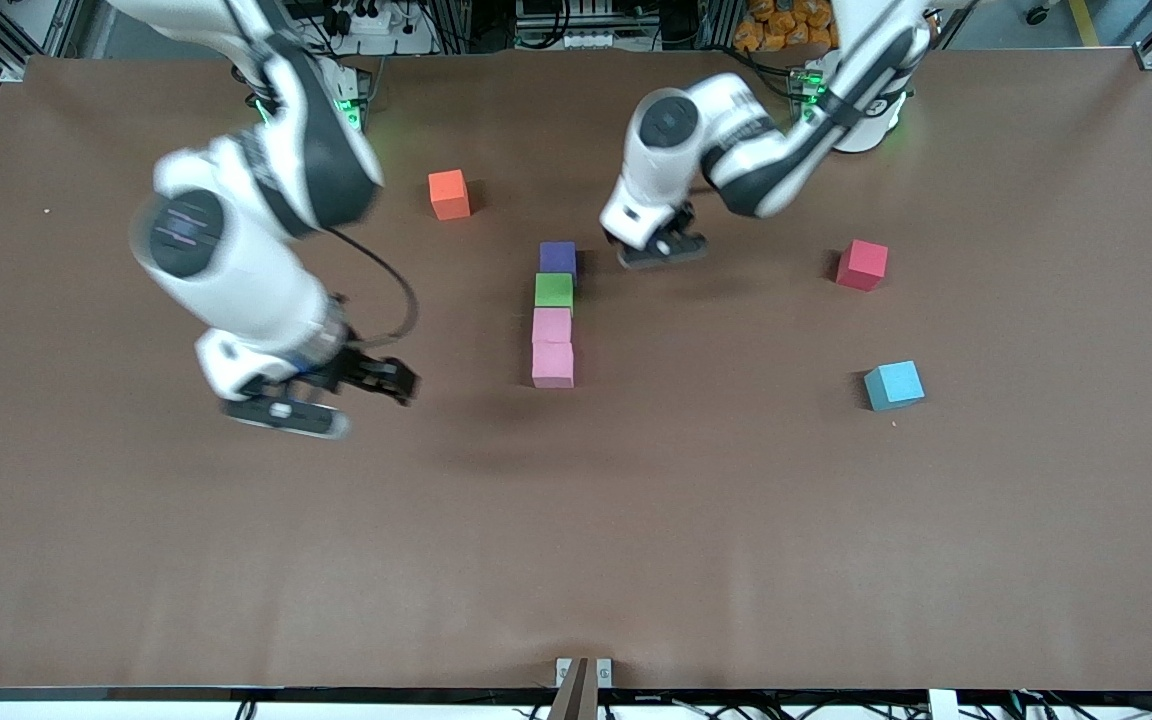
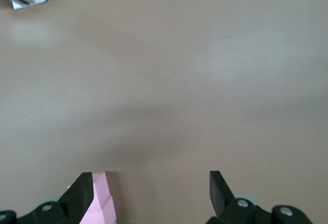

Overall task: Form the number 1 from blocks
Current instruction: 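Carry the second purple block to the first purple with the left gripper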

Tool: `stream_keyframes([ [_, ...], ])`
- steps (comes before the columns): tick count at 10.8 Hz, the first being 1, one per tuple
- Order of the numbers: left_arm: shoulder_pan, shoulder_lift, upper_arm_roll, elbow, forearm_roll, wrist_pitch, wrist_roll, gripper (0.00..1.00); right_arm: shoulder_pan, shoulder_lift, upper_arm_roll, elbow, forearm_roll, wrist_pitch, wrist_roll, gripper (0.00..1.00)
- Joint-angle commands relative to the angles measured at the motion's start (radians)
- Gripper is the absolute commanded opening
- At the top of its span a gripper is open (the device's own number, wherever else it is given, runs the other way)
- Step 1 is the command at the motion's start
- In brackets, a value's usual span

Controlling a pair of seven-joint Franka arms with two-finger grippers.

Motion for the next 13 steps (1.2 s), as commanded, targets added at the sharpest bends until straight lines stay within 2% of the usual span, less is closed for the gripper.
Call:
stream_keyframes([
  [1, -0.149, 0.036, -0.002, 0.068, -0.018, -0.020, -0.079, 0.00, -0.179, -0.107, 0.079, -0.016, -0.015, -0.136, -0.186, 1.00],
  [3, -0.264, 0.126, 0.018, 0.154, -0.008, -0.021, -0.100, 0.00, -0.300, -0.150, 0.119, -0.004, -0.027, -0.198, -0.306, 1.00],
  [4, -0.340, 0.148, 0.083, 0.184, -0.006, -0.021, -0.105, 0.00, -0.349, -0.161, 0.133, 0.010, -0.057, -0.227, -0.371, 1.00],
  [6, -0.517, 0.191, 0.267, 0.255, -0.008, -0.021, -0.114, 0.00, -0.467, -0.170, 0.194, 0.064, -0.088, -0.322, -0.463, 1.00],
  [7, -0.561, 0.223, 0.324, 0.290, -0.008, -0.021, -0.114, 0.00, -0.507, -0.169, 0.211, 0.073, -0.090, -0.368, -0.477, 1.00],
  [9, -0.573, 0.257, 0.349, 0.330, -0.008, -0.021, -0.114, 0.00, -0.514, -0.169, 0.201, 0.087, -0.106, -0.405, -0.480, 1.00],
  [10, -0.574, 0.262, 0.349, 0.333, -0.006, -0.021, -0.114, 0.00, -0.514, -0.175, 0.205, 0.093, -0.151, -0.405, -0.483, 1.00],
  [11, -0.574, 0.268, 0.349, 0.338, -0.006, -0.021, -0.113, 0.00, -0.514, -0.202, 0.205, 0.083, -0.192, -0.405, -0.527, 1.00],
  [13, -0.576, 0.280, 0.372, 0.344, 0.009, -0.021, -0.110, 0.00, -0.517, -0.250, 0.202, 0.049, -0.197, -0.405, -0.555, 1.00],
])
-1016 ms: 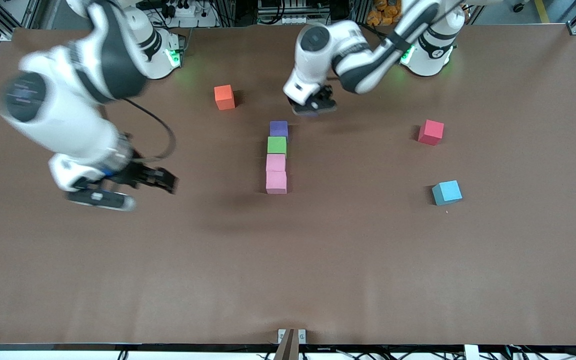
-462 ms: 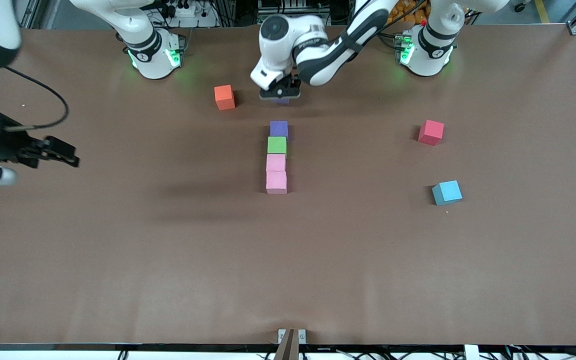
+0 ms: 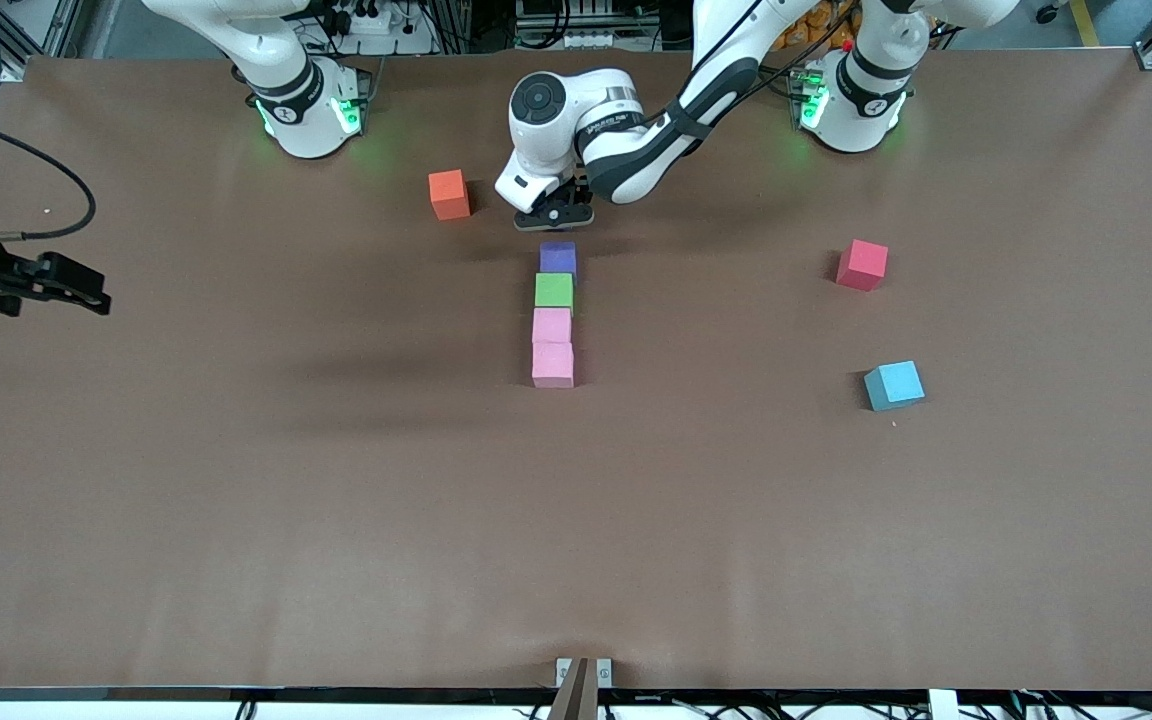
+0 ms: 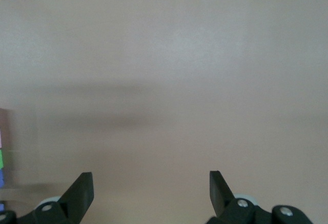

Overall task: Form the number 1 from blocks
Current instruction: 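Carry the second purple block to the first purple with the left gripper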

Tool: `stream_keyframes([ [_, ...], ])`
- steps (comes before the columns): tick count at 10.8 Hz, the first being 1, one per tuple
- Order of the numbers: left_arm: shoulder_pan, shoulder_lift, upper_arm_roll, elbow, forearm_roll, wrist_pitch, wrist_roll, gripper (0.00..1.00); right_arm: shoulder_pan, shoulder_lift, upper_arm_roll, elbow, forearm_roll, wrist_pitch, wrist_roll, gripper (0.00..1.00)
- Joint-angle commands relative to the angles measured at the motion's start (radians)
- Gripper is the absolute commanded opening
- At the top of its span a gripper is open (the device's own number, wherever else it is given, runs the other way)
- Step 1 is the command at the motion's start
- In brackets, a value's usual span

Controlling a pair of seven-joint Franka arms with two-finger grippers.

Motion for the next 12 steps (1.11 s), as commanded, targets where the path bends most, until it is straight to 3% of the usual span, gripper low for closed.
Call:
stream_keyframes([
  [1, -0.022, 0.025, 0.035, 0.038, 0.022, -0.019, 0.001, 0.00, -0.017, -0.083, 0.018, -0.057, -0.021, -0.009, -0.026, 1.00],
  [4, -0.022, 0.029, 0.039, 0.041, 0.023, -0.019, 0.005, 0.00, 0.007, -0.144, -0.013, -0.118, -0.009, 0.001, -0.028, 1.00],
  [8, -0.022, 0.042, 0.058, 0.056, 0.046, -0.019, 0.010, 0.00, 0.011, -0.138, -0.051, -0.140, -0.008, 0.043, -0.103, 1.00],
  [11, -0.024, 0.053, 0.072, 0.088, 0.048, -0.021, 0.010, 0.00, 0.021, -0.137, -0.051, -0.145, 0.021, 0.093, -0.080, 1.00],
  [12, -0.024, 0.056, 0.073, 0.099, 0.048, -0.036, 0.010, 0.00, 0.024, -0.136, -0.050, -0.143, 0.020, 0.095, 0.010, 1.00],
])
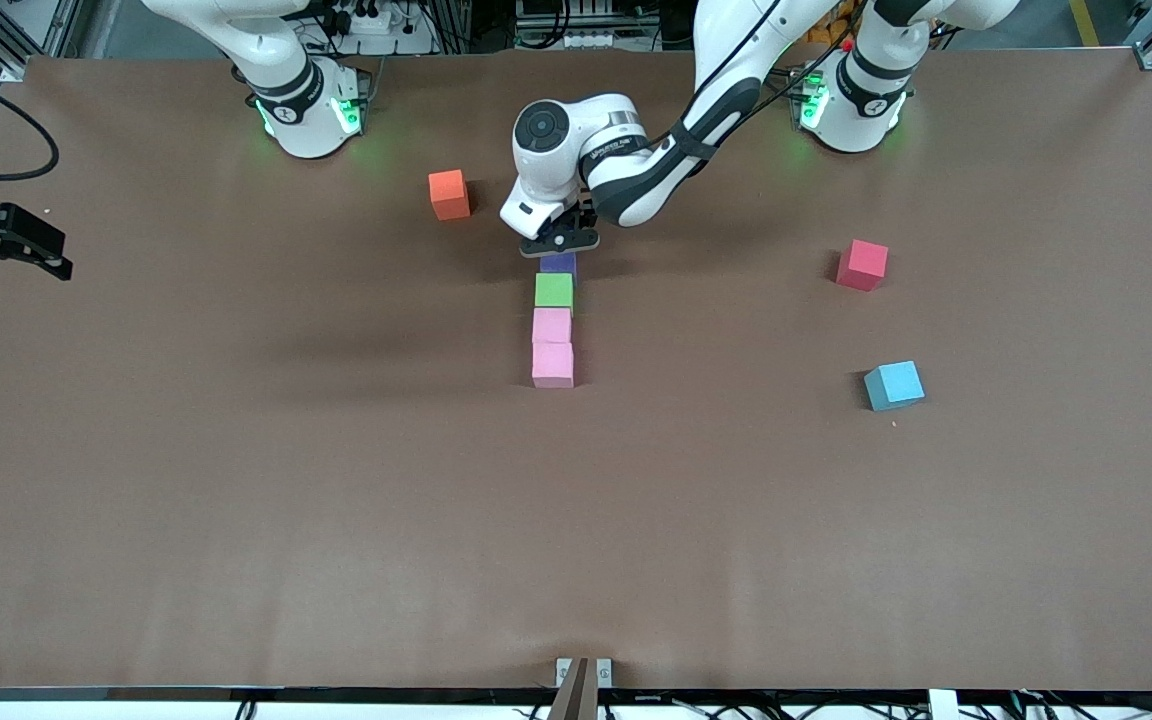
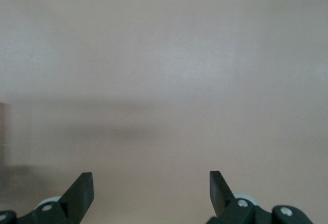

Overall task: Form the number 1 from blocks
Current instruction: 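Lower the purple block beyond the first purple and open the left gripper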

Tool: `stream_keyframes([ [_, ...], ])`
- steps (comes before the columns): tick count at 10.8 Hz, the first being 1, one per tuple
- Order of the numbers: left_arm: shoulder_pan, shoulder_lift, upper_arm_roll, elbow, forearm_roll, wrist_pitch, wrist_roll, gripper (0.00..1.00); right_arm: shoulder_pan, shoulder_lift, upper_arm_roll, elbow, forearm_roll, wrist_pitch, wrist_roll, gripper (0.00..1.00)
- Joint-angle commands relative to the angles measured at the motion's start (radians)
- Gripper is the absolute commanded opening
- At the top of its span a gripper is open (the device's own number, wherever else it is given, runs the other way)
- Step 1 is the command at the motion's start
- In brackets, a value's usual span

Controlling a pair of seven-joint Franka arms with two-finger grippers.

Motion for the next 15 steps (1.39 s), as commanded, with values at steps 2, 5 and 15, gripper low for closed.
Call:
stream_keyframes([
  [2, -0.015, 0.033, 0.009, 0.060, 0.027, -0.042, 0.001, 0.00, 0.017, -0.018, -0.005, -0.020, 0.000, 0.015, 0.103, 1.00],
  [5, -0.015, 0.038, 0.015, 0.066, 0.025, -0.042, 0.001, 0.00, 0.011, -0.016, -0.005, -0.014, -0.001, 0.013, 0.062, 1.00],
  [15, -0.039, -0.031, 0.018, 0.077, 0.022, -0.178, -0.033, 1.00, -0.007, -0.004, 0.006, 0.000, 0.002, 0.012, 0.072, 1.00],
])
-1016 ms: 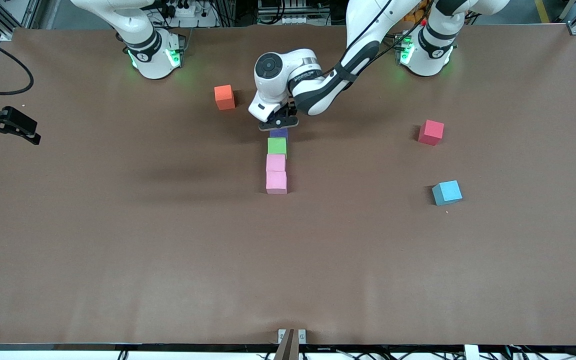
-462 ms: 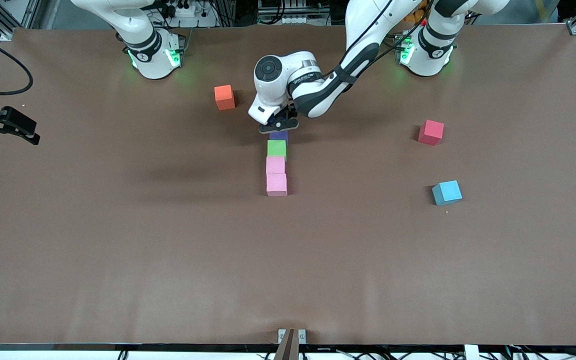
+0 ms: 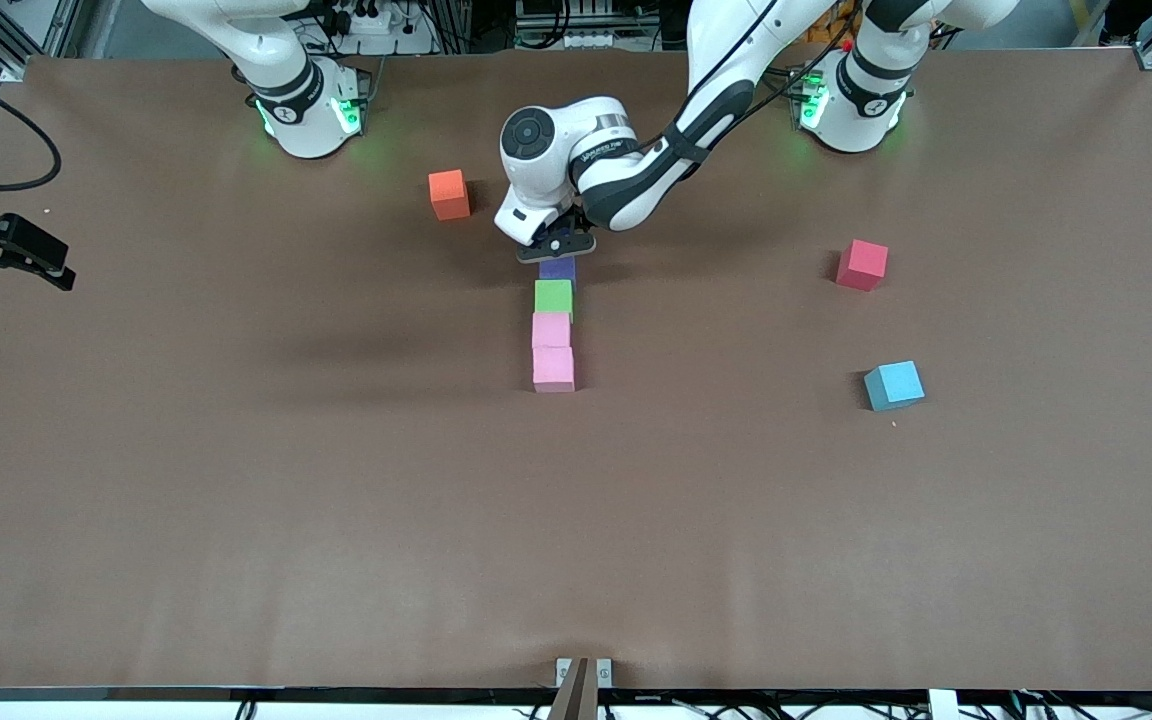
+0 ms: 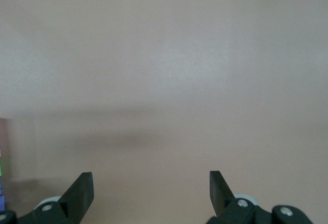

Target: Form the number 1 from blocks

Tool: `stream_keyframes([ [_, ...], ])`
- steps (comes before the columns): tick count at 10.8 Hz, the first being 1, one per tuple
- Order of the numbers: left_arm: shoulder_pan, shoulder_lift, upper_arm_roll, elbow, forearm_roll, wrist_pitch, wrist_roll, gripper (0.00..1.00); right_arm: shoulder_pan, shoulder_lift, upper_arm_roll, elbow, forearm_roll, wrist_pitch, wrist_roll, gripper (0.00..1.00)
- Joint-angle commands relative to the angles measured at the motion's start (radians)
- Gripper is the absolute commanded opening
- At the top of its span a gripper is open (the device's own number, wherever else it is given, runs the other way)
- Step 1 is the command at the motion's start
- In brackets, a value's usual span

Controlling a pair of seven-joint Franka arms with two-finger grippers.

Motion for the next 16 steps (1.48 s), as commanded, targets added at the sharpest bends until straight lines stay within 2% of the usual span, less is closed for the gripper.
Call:
stream_keyframes([
  [1, -0.014, -0.074, 0.001, 0.005, 0.016, -0.085, -0.050, 1.00, -0.008, -0.004, 0.005, 0.001, 0.001, 0.000, -0.003, 1.00],
  [4, -0.012, -0.138, -0.002, 0.014, 0.008, -0.148, -0.073, 1.00, -0.013, -0.004, 0.003, 0.001, 0.004, 0.004, -0.001, 1.00],
  [7, 0.037, -0.207, 0.008, 0.046, 0.002, -0.239, -0.079, 1.00, -0.014, -0.004, 0.002, 0.001, 0.004, 0.000, -0.001, 1.00],
  [10, 0.194, -0.250, 0.010, 0.115, 0.016, -0.339, -0.037, 1.00, -0.014, -0.004, 0.002, 0.001, 0.004, 0.000, -0.001, 1.00],
  [12, 0.305, -0.258, 0.008, 0.189, 0.016, -0.423, 0.069, 1.00, -0.014, -0.004, 0.002, 0.001, 0.001, 0.000, -0.001, 1.00],
  [16, 0.615, -0.348, 0.004, 0.204, 0.002, -0.435, 0.348, 1.00, -0.008, -0.006, 0.002, 0.009, 0.001, -0.009, 0.029, 1.00],
])
